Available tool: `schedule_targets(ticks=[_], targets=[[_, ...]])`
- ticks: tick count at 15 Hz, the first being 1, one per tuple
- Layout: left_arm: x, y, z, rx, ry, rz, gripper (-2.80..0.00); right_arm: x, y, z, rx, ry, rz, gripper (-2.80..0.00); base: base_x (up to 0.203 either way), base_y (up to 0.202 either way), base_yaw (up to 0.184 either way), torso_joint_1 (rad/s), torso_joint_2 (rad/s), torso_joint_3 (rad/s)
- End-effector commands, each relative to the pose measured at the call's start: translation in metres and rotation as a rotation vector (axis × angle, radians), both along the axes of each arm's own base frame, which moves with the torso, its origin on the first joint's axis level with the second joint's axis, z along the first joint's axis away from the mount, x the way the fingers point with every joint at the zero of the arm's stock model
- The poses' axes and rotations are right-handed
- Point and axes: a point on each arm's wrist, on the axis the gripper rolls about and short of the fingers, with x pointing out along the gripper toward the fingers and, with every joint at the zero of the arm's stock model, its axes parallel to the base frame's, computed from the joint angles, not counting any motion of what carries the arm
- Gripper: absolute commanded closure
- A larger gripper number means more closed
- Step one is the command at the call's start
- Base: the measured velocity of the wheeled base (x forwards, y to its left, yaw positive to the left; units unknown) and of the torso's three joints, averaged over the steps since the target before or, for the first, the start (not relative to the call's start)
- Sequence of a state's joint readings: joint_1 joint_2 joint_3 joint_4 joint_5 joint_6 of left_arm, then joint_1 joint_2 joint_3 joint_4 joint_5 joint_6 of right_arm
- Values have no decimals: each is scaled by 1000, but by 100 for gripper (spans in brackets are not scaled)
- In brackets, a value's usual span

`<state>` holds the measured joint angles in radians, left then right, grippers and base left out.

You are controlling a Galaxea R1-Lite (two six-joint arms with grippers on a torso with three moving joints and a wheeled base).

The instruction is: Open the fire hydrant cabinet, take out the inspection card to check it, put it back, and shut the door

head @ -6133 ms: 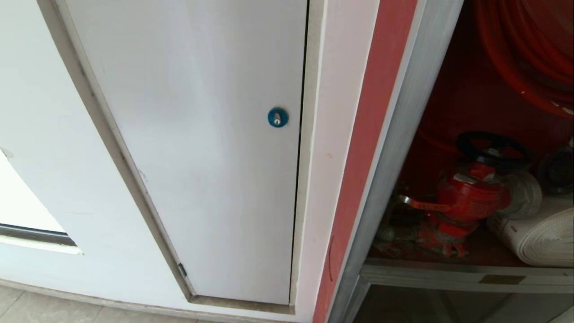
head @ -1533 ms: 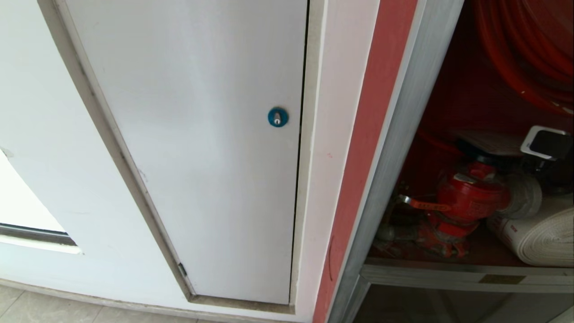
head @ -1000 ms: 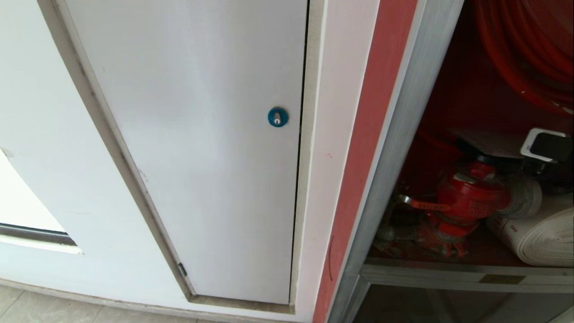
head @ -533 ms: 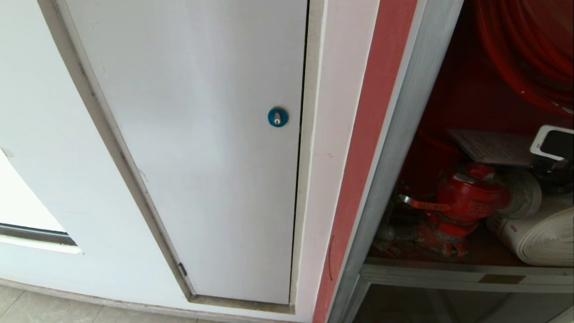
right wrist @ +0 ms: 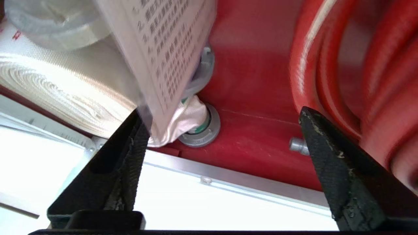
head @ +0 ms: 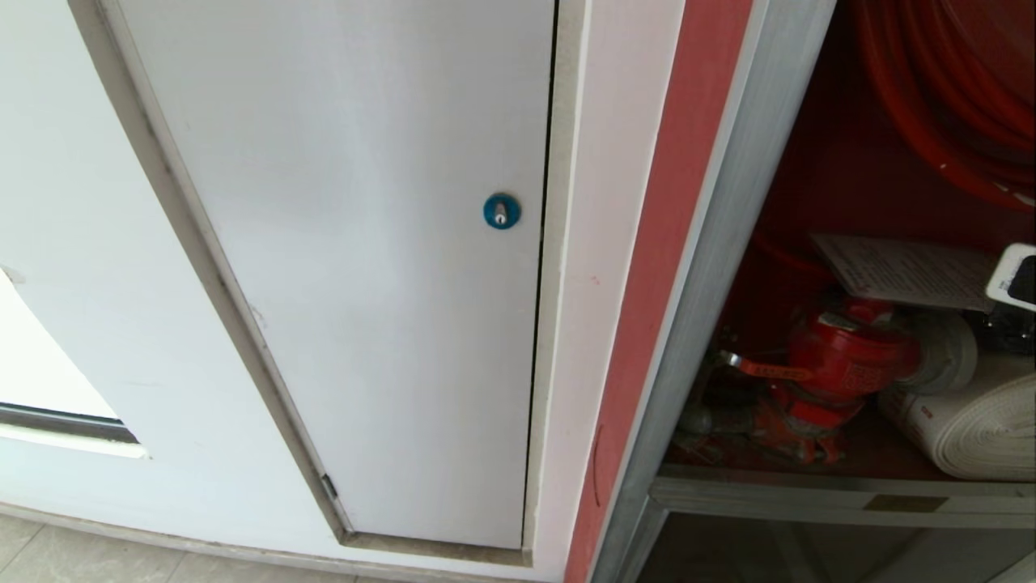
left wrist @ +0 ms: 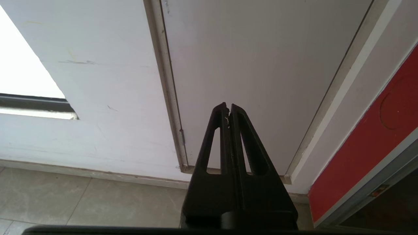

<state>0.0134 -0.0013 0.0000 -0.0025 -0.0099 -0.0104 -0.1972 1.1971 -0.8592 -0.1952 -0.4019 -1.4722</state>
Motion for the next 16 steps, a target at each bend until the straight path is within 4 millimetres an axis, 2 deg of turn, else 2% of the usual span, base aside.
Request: schedule_targets(ticks=[1,15,16], targets=[[0,0,0,0,1,1,0,-19,4,3,-24,-28,12,-280,0,0,0,0,0,0],[0,0,0,0,2,1,0,-102,21,0,-42,-41,39,-280,0,0,0,0,0,0],[0,0,0,0,1,1,0,-107,22,0,-43,-47,39,0,0,0,0,0,0,0]])
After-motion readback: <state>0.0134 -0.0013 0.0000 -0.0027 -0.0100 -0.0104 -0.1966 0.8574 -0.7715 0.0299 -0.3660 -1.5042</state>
